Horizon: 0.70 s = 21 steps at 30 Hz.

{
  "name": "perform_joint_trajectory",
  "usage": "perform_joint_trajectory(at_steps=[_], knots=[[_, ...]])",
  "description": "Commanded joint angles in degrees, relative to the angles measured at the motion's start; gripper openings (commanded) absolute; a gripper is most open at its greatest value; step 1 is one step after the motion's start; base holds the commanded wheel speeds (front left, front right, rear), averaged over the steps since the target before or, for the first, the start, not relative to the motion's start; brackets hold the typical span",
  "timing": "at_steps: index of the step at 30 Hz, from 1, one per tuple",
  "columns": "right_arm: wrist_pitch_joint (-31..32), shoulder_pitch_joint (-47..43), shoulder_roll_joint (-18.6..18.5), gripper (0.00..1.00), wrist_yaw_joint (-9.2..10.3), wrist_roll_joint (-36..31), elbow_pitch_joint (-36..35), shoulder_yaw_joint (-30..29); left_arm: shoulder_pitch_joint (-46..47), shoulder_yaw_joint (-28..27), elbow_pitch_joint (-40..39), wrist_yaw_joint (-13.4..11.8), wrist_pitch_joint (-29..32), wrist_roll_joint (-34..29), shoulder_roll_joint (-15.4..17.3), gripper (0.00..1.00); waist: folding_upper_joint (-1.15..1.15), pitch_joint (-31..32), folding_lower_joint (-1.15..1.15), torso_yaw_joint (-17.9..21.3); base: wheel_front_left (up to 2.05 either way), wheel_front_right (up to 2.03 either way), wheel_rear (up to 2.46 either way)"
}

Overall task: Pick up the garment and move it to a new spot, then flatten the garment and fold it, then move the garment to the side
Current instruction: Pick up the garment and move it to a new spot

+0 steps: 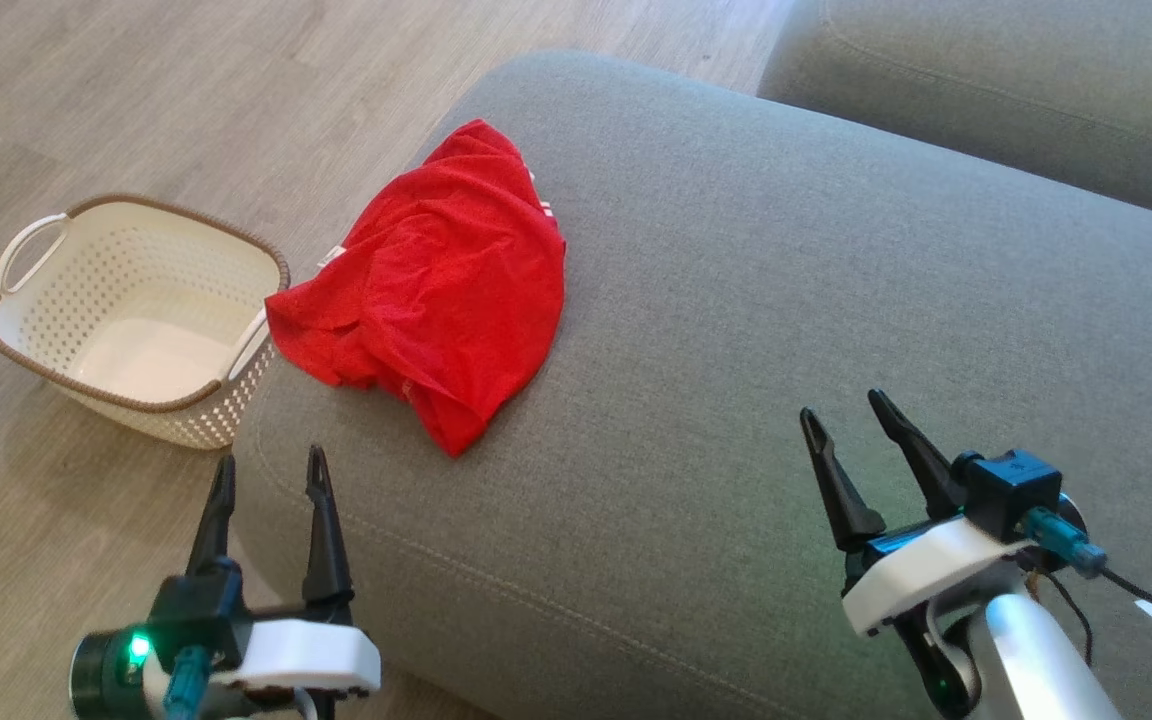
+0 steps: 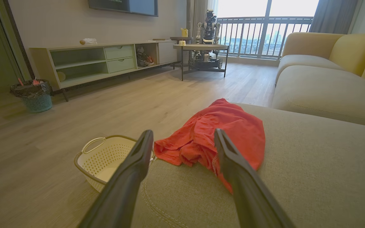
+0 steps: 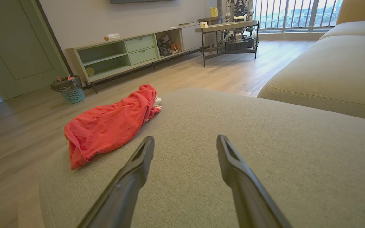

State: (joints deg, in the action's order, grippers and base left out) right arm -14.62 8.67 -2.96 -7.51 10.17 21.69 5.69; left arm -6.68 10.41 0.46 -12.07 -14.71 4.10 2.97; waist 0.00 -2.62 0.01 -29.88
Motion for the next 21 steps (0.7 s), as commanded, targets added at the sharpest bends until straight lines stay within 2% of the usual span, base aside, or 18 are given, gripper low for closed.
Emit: perform_joint_trajectory(at_steps=[1,5,12,15,19,21], knots=[[-0.4,1.7,0.1,1.0,0.02,0.3,-1.6,0.8,2.4,-2.0,-2.1,0.1,-0.3,-0.2,-0.1,1.0,0.0,0.2,-0.01,0.2,0.0,0.0,0.0],[-0.4,1.0,0.1,1.0,0.02,0.0,-2.0,-0.2,3.1,-3.0,-1.3,0.8,-0.3,1.0,-0.1,1.0,0.0,0.2,-0.01,0.5,0.0,0.0,0.0],[-0.1,2.6,0.0,1.0,0.02,-3.1,-4.0,-2.0,7.3,-6.7,1.5,2.7,-0.3,2.5,-0.1,1.0,0.0,-5.5,-0.01,5.0,0.0,0.0,0.0],[0.9,3.5,-1.2,1.0,0.02,-4.1,-6.4,-3.4,11.4,-8.5,3.3,3.6,-0.3,3.0,0.1,1.0,0.0,-9.3,-0.01,6.9,0.0,0.0,0.0],[2.8,4.3,-3.9,1.0,0.02,-4.2,-10.9,-4.7,18.6,-9.1,9.8,5.3,0.0,2.6,2.4,1.0,0.0,-14.4,-0.01,9.0,0.0,0.0,0.0],[3.7,4.4,-5.3,1.0,0.02,-3.8,-12.9,-5.3,22.8,-9.3,13.3,6.0,2.1,3.0,3.3,1.0,0.0,-16.6,-0.01,9.8,0.0,0.0,0.0]])
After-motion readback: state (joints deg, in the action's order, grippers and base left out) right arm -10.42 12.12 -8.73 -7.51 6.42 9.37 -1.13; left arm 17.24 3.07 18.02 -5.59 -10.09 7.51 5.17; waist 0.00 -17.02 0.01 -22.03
